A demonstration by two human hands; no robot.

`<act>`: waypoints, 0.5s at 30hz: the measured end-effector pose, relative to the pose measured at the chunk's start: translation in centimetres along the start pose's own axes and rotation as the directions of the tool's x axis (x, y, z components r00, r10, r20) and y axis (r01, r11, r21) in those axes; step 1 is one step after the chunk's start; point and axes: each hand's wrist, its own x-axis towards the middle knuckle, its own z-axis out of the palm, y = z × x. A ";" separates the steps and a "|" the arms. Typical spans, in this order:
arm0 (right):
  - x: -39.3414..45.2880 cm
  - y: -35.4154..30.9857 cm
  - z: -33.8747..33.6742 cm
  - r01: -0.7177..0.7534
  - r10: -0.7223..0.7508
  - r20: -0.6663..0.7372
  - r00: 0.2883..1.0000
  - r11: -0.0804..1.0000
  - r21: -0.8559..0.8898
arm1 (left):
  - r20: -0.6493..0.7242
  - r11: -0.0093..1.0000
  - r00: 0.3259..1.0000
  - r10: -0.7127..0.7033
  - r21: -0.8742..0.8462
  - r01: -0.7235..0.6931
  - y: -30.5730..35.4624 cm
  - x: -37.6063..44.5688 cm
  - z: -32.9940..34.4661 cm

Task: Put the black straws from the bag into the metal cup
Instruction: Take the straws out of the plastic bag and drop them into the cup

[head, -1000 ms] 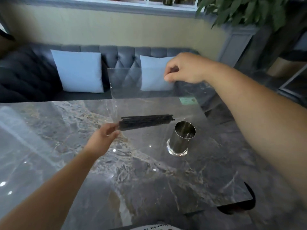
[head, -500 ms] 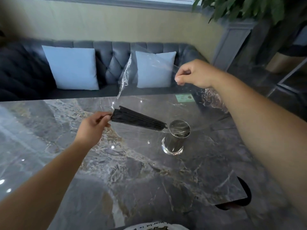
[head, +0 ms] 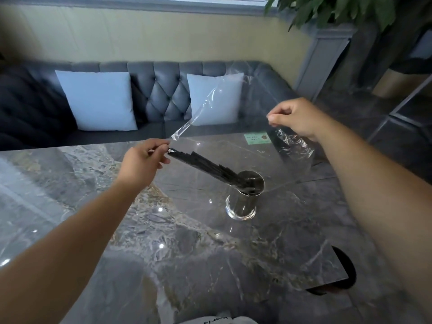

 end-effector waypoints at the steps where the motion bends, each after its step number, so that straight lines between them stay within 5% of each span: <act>1: -0.1 0.5 -0.2 -0.011 0.011 -0.011 1.000 1.000 0.015 | -0.003 1.000 1.000 0.014 -0.011 -0.014 0.4 0.3 0.2; 8: -0.4 3.1 -1.6 -0.045 0.051 -0.058 0.997 0.994 0.096 | -0.025 0.989 0.993 0.114 -0.095 -0.116 2.4 2.6 1.6; 15: -1.8 5.9 -2.5 -0.120 0.159 -0.099 0.982 0.939 0.323 | -0.016 0.948 0.998 0.062 -0.311 -0.064 4.0 3.9 3.2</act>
